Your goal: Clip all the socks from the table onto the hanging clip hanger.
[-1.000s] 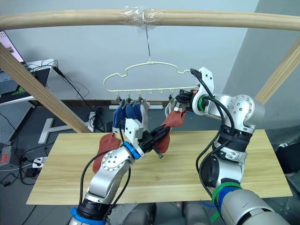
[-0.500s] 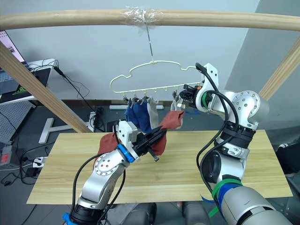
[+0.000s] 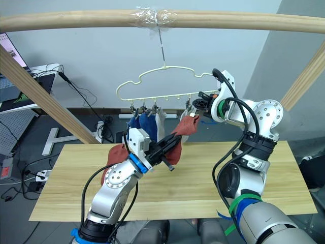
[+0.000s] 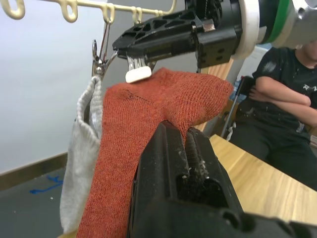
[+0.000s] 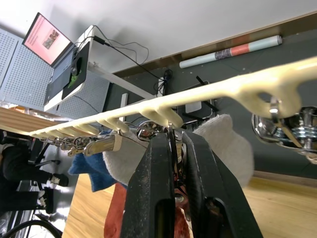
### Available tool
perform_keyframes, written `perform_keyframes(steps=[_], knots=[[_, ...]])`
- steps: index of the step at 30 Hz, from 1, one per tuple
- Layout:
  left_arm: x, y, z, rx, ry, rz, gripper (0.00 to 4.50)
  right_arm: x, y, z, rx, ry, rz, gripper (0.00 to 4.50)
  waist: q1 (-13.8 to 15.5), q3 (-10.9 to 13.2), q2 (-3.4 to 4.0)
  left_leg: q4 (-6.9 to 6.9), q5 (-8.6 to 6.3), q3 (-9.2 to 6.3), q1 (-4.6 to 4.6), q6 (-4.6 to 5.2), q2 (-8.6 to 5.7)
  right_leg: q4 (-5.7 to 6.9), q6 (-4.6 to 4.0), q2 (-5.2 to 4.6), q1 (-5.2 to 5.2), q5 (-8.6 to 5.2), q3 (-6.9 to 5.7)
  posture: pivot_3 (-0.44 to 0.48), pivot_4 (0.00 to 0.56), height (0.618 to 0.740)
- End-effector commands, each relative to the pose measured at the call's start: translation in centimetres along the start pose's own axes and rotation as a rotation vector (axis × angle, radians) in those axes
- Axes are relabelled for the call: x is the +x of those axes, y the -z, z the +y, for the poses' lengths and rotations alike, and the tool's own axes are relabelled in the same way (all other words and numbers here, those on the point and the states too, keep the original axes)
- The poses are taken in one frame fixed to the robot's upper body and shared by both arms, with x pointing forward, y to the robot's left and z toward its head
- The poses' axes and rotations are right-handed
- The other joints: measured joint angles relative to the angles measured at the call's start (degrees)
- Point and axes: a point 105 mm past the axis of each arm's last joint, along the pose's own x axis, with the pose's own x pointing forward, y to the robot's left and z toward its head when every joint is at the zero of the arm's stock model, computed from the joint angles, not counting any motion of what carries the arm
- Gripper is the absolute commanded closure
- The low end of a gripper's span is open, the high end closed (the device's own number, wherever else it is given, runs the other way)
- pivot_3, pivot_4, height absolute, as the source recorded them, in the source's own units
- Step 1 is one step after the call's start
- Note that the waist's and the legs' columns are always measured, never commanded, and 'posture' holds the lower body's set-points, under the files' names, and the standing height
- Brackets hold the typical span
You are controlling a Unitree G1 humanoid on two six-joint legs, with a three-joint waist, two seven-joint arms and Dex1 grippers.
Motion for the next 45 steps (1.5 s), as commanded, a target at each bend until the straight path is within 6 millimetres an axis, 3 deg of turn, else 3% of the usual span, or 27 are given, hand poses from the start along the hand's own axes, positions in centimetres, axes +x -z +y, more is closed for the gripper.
perform_keyframes(steps=[1, 6, 10, 17, 19, 22, 28, 33, 39, 43, 45], knots=[[0.4, -1.0, -0.1, 0.028, 0.004, -0.044, 4.47, -0.3, -0.4, 0.7, 0.002, -0.038, -0.015, 4.50, 0.0, 0.0, 0.00, 0.00, 0.00, 0.00, 0.00, 0.00, 0.00, 0.00, 0.00, 0.00, 0.00, 0.00, 0.00, -0.011, 0.230, 0.740], [0.5, -1.0, -0.1, 0.031, 0.005, -0.047, 4.47, -0.3, -0.5, 0.8, 0.009, -0.044, -0.014, 4.50, 0.0, 0.0, 0.00, -0.02, 0.00, 0.01, 0.00, 0.00, 0.00, 0.00, 0.00, 0.00, 0.00, 0.00, 0.00, -0.012, 0.228, 0.740], [0.7, -1.1, -0.4, 0.025, 0.023, -0.050, 4.50, -0.7, -1.0, 1.9, 0.029, -0.135, -0.035, 3.20, 0.0, 0.0, 0.00, 0.00, 0.00, 0.01, 0.00, 0.00, 0.00, 0.01, 0.00, 0.00, 0.00, 0.00, 0.01, -0.015, 0.227, 0.740], [0.9, -1.0, -0.3, 0.015, 0.035, -0.047, 4.50, -1.0, -1.5, 2.0, 0.036, -0.152, -0.042, 0.58, -0.1, 0.0, 0.00, 0.00, 0.00, 0.02, 0.00, 0.01, 0.01, 0.02, 0.00, 0.01, 0.00, 0.00, 0.01, -0.021, 0.233, 0.740], [1.2, -0.7, -0.8, 0.003, 0.062, -0.035, 4.50, -1.7, -2.2, 3.3, 0.030, -0.247, -0.076, 0.03, -0.1, 0.0, 0.00, 0.00, 0.00, 0.03, 0.00, 0.01, 0.01, 0.02, 0.00, 0.01, 0.00, 0.00, 0.02, -0.024, 0.234, 0.740], [1.8, -0.5, -1.4, -0.025, 0.088, -0.034, 4.50, -2.7, -2.8, 3.6, -0.004, -0.281, -0.097, 0.03, -0.1, 0.0, 0.00, 0.00, 0.00, 0.03, -0.01, 0.01, 0.00, 0.02, 0.00, 0.01, 0.00, 0.00, 0.01, -0.029, 0.236, 0.740], [2.9, -0.2, -1.7, -0.122, 0.104, -0.034, 4.50, -4.1, -1.9, 2.3, -0.150, -0.217, -0.082, 0.03, -0.1, 0.0, 0.00, 0.02, 0.00, 0.05, -0.04, 0.02, 0.00, -0.01, 0.01, 0.01, 0.02, 0.00, 0.01, -0.043, 0.237, 0.740], [2.9, 1.1, -2.0, -0.327, 0.126, 0.012, 3.17, -5.4, -0.9, 2.0, -0.283, -0.208, -0.122, 0.00, -0.4, 0.0, -0.01, 0.03, 0.00, 0.06, -0.03, 0.02, 0.00, 0.00, 0.01, 0.02, 0.02, 0.00, 0.02, -0.054, 0.240, 0.740], [2.4, 2.0, -2.3, -0.340, 0.145, 0.059, 1.30, -5.6, -0.8, 1.3, -0.301, -0.180, -0.187, 0.00, -1.2, 0.0, -0.01, 0.04, 0.02, 0.04, 0.05, 0.04, 0.03, 0.08, 0.02, 0.06, 0.05, 0.00, 0.01, -0.057, 0.241, 0.740], [1.4, 2.3, -1.1, -0.320, 0.109, 0.083, 0.05, -5.7, 0.1, 0.5, -0.405, -0.122, -0.233, 0.00, -1.1, 0.0, -0.01, 0.05, 0.03, 0.01, 0.06, 0.05, 0.02, 0.05, 0.03, 0.07, 0.09, 0.00, 0.00, -0.052, 0.245, 0.740], [0.7, 2.2, -0.6, -0.291, 0.097, 0.095, 0.02, -5.6, 1.0, 0.4, -0.459, -0.108, -0.243, 0.00, -1.2, 0.0, -0.02, 0.01, 0.03, 0.00, 0.06, 0.05, 0.02, 0.02, 0.04, 0.07, 0.09, -0.01, 0.00, -0.046, 0.244, 0.740]])
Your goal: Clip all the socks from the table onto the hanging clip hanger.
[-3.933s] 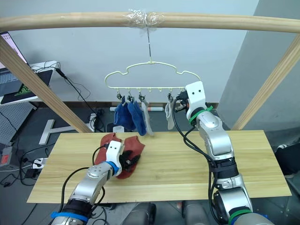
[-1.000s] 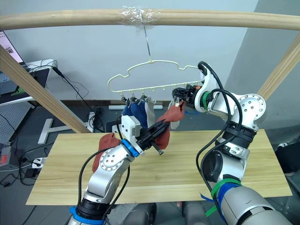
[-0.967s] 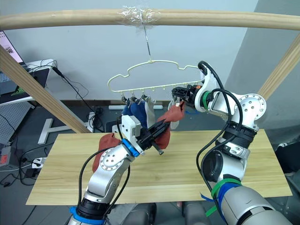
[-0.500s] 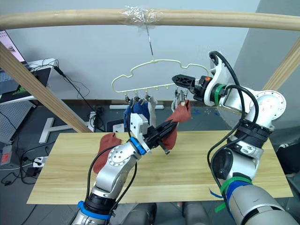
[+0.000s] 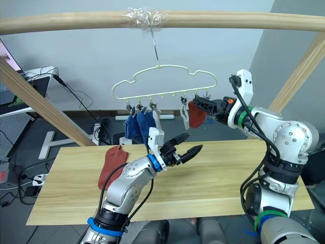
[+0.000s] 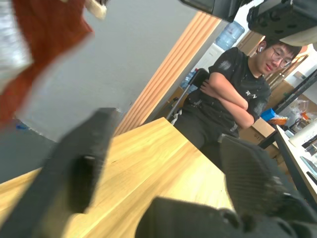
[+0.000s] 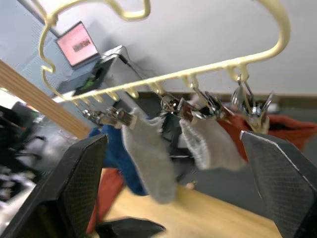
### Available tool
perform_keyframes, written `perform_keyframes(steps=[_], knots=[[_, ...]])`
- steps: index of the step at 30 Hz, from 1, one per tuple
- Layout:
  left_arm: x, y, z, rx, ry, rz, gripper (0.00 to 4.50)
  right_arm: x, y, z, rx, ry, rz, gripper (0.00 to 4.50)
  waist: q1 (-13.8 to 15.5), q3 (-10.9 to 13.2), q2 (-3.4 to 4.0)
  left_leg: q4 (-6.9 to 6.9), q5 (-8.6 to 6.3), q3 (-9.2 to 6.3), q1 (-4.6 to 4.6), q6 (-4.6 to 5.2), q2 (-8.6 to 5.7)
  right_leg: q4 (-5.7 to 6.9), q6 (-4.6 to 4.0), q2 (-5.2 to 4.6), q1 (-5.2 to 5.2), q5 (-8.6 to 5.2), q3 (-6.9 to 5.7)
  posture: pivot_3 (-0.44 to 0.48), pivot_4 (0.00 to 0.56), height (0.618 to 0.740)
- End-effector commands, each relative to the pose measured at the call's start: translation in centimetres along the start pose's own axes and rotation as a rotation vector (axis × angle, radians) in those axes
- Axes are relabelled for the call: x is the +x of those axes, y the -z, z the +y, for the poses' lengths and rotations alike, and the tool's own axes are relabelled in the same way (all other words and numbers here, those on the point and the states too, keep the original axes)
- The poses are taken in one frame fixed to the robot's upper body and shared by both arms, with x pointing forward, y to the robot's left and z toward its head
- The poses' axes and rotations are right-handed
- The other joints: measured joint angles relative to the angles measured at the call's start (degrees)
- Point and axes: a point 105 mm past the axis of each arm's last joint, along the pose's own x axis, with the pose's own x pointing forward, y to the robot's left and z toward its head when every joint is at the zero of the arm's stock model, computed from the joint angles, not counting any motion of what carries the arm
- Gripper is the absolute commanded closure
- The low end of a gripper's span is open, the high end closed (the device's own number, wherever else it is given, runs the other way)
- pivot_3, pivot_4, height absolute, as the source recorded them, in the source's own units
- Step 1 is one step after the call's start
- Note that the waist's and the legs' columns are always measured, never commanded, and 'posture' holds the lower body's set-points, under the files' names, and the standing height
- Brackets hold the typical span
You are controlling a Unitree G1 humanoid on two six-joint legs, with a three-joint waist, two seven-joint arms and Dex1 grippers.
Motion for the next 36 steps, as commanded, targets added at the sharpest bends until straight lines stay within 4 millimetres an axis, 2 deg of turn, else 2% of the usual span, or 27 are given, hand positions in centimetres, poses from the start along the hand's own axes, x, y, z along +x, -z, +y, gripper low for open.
perform_keyframes(steps=[1, 7, 10, 12, 16, 17, 19, 21, 36], knots=[[-1.2, -1.4, 0.3, 0.054, -0.012, -0.028, 0.02, -0.4, -0.1, 1.1, -0.131, -0.007, -0.066, 0.00, -0.1, 0.0, 0.00, -0.01, 0.00, 0.02, 0.00, 0.00, 0.00, -0.01, 0.01, 0.00, -0.01, 0.00, 0.02, -0.046, 0.244, 0.740], [-2.9, -2.3, 1.3, 0.110, -0.036, -0.013, 0.02, -0.4, 2.0, 0.9, -0.347, 0.051, -0.076, 0.00, 0.2, 0.1, -0.05, 0.05, 0.00, 0.01, 0.01, -0.01, -0.02, -0.03, 0.03, -0.01, 0.02, 0.00, 0.02, -0.038, 0.243, 0.740], [-4.5, -3.9, 2.1, 0.156, -0.047, -0.012, 0.00, 0.0, 2.7, 0.3, -0.358, 0.156, -0.152, 0.63, 0.1, 0.1, -0.10, 0.01, 0.02, 0.00, 0.07, -0.04, 0.03, 0.00, 0.04, 0.02, 0.02, 0.00, 0.01, -0.012, 0.241, 0.740], [-5.3, -4.6, 2.3, 0.177, -0.037, -0.002, 0.00, 0.3, 2.8, 0.2, -0.396, 0.201, -0.182, 1.32, 0.1, 0.2, -0.09, -0.01, 0.07, 0.01, 0.09, -0.14, 0.07, 0.03, 0.04, 0.04, -0.01, 0.00, 0.02, -0.012, 0.241, 0.740], [-5.9, -5.6, 2.6, 0.209, -0.028, 0.004, 0.00, 0.4, 2.4, -0.5, -0.429, 0.290, -0.256, 1.32, 0.7, 0.2, -0.12, 0.03, 0.17, 0.02, 0.09, -0.31, 0.00, -0.04, 0.04, 0.02, 0.04, 0.00, 0.05, 0.005, 0.231, 0.740], [-5.9, -5.8, 2.7, 0.214, -0.028, 0.002, 0.00, 0.5, 2.4, -0.6, -0.429, 0.306, -0.269, 1.46, 1.0, 0.2, -0.13, 0.03, 0.17, 0.01, 0.08, -0.31, 0.00, -0.05, 0.04, 0.01, 0.04, 0.00, 0.04, 0.005, 0.231, 0.740], [-5.8, -6.1, 2.8, 0.222, -0.028, -0.003, 0.00, 0.7, 2.5, -0.7, -0.439, 0.323, -0.280, 1.87, 1.2, 0.2, -0.13, 0.02, 0.18, 0.00, 0.08, -0.32, 0.00, -0.05, 0.04, 0.01, 0.03, 0.00, 0.03, 0.012, 0.223, 0.740], [-5.5, -6.3, 2.8, 0.228, -0.025, -0.010, 0.00, 1.0, 2.7, -0.7, -0.450, 0.339, -0.279, 2.56, 1.3, 0.2, -0.13, 0.01, 0.18, -0.02, 0.08, -0.33, 0.00, -0.05, 0.04, 0.01, 0.03, 0.00, 0.02, 0.012, 0.223, 0.740], [-5.3, -7.2, 2.4, 0.248, -0.010, -0.034, 0.00, 2.6, 2.8, -2.0, -0.426, 0.443, -0.292, 2.56, 1.2, 0.2, -0.12, 0.02, 0.20, 0.02, 0.10, -0.37, 0.00, 0.02, 0.01, 0.02, 0.00, 0.02, 0.06, 0.024, 0.206, 0.740]])
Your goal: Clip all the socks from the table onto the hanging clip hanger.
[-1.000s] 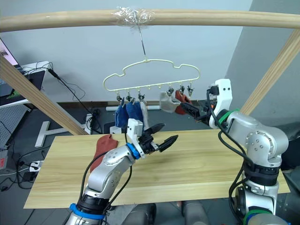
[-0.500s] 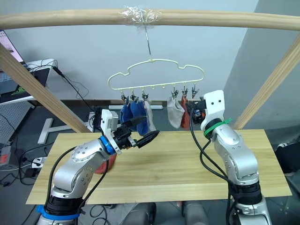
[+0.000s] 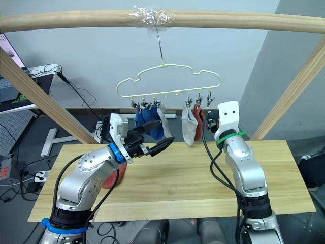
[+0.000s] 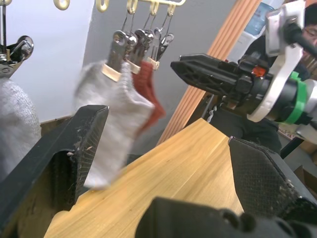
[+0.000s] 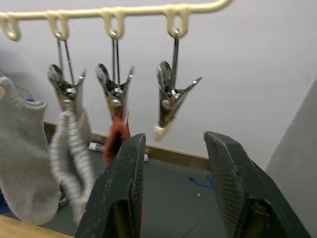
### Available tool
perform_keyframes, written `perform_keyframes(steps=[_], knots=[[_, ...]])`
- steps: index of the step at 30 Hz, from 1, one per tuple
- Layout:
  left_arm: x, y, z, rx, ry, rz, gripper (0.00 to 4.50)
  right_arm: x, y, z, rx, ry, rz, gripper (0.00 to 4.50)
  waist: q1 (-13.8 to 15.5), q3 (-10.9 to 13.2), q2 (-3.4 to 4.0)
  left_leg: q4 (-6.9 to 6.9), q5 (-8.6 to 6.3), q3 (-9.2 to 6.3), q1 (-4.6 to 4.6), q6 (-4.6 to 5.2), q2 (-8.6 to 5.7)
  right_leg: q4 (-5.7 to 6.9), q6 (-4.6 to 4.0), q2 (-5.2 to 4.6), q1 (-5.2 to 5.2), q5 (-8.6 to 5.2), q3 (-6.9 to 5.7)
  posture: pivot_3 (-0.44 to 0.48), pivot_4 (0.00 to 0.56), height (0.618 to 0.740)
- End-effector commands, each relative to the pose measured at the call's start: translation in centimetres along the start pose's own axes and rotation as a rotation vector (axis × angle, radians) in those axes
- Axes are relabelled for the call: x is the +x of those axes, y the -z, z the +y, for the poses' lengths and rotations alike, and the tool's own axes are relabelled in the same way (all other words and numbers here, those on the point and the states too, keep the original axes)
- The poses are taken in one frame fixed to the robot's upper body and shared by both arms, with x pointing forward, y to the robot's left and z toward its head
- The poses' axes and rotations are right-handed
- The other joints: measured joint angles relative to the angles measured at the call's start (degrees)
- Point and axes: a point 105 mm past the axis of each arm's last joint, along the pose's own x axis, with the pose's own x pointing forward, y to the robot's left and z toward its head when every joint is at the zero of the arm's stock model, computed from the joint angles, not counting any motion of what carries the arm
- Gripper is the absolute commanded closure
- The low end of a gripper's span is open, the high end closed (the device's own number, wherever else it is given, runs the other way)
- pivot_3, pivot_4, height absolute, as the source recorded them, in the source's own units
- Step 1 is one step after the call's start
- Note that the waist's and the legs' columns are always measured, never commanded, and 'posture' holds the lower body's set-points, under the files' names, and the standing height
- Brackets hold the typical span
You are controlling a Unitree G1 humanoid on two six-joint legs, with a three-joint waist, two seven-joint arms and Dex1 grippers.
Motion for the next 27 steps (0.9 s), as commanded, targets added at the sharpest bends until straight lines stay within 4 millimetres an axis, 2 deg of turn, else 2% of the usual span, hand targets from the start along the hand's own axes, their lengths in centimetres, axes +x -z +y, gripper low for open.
perform_keyframes(steps=[1, 5, 16, 20, 27], knots=[[-0.2, -1.8, -0.3, 0.048, 0.018, -0.055, 0.00, 0.4, -1.7, -0.1, -0.014, 0.022, -0.064, 2.56, 0.0, 0.0, 0.00, 0.00, 0.00, 0.00, 0.00, 0.00, 0.00, 0.00, 0.00, 0.00, 0.00, 0.00, 0.00, 0.024, 0.206, 0.740], [0.0, -2.4, -0.3, 0.062, 0.027, -0.064, 0.00, 1.3, -1.7, -0.3, 0.012, 0.049, -0.052, 2.56, 0.0, 0.0, 0.00, 0.00, 0.00, -0.01, -0.01, 0.00, -0.01, 0.00, 0.00, 0.00, 0.00, 0.00, -0.01, 0.027, 0.210, 0.740], [0.3, -3.2, -0.5, 0.076, 0.038, -0.081, 0.00, 3.5, -3.0, 1.1, 0.029, 0.022, -0.090, 2.56, 0.0, 0.0, 0.00, 0.00, 0.00, 0.00, -0.02, 0.00, -0.01, 0.03, -0.01, 0.00, -0.02, 0.01, 0.00, 0.039, 0.223, 0.740], [0.5, -4.1, -1.3, 0.094, 0.083, -0.096, 0.00, 3.9, -3.4, 1.5, 0.039, 0.010, -0.105, 2.56, 0.0, 0.0, 0.00, 0.01, 0.00, 0.00, -0.01, 0.01, 0.00, 0.06, -0.02, 0.00, -0.04, 0.01, 0.00, 0.042, 0.225, 0.740], [0.8, -5.1, -1.4, 0.093, 0.095, -0.120, 0.00, 4.1, -3.4, 1.6, 0.035, 0.001, -0.108, 2.56, 0.0, 0.0, 0.00, 0.01, 0.00, 0.03, -0.01, 0.01, -0.01, 0.06, -0.02, 0.00, -0.03, 0.01, 0.02, 0.045, 0.228, 0.740]])
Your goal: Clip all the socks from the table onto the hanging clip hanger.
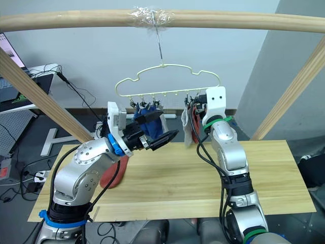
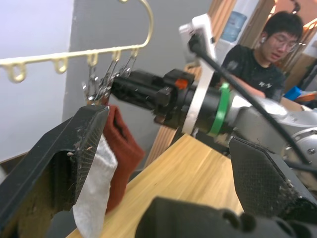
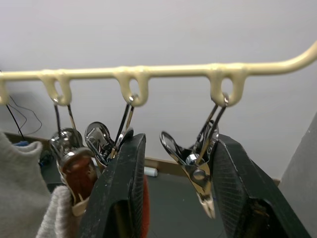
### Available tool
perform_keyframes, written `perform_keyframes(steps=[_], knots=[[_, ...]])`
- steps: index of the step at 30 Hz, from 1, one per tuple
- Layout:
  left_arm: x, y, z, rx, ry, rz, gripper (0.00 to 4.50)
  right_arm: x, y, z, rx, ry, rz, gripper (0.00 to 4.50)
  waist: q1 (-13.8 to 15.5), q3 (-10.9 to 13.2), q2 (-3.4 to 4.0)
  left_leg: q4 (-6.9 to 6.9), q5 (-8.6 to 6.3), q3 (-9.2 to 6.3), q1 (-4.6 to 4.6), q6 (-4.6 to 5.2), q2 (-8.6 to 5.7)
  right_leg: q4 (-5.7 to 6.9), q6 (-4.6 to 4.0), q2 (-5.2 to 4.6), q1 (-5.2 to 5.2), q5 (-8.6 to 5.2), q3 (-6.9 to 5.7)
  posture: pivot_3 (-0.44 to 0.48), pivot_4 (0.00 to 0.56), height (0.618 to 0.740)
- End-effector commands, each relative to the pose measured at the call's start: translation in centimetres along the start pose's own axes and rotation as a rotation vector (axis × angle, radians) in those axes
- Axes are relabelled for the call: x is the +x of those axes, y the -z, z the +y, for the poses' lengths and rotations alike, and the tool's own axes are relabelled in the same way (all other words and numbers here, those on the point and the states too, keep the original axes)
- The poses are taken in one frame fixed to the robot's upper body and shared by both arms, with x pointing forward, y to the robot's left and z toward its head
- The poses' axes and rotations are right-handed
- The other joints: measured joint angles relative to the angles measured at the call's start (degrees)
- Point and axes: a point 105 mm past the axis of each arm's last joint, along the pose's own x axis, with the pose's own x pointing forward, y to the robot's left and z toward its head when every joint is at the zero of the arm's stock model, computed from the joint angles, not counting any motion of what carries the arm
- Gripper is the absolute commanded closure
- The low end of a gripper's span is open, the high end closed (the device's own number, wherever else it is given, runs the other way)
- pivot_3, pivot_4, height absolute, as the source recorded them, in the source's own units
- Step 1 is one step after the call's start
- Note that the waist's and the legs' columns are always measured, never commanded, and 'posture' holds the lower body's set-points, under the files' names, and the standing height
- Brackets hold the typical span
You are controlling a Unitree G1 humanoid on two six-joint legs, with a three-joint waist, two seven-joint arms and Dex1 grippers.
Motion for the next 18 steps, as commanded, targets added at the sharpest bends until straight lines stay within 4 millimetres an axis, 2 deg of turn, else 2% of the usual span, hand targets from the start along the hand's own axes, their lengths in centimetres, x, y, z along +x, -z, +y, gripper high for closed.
perform_keyframes(steps=[1, 18], knots=[[0.1, -1.8, -0.3, 0.038, 0.021, -0.052, 0.00, 0.1, -1.6, -0.2, -0.014, -0.001, -0.066, 2.56, 0.0, 0.0, 0.00, 0.00, 0.00, -0.01, 0.00, 0.00, 0.00, 0.00, 0.00, 0.00, -0.01, 0.00, -0.01, 0.045, 0.228, 0.740], [0.8, -3.3, -0.7, 0.023, 0.059, -0.098, 0.00, 0.6, -1.8, -1.2, -0.035, 0.011, -0.076, 2.56, 0.0, 0.0, 0.00, 0.01, 0.00, -0.01, 0.00, 0.00, 0.00, 0.02, 0.00, 0.00, 0.00, 0.00, -0.02, 0.042, 0.231, 0.740]])
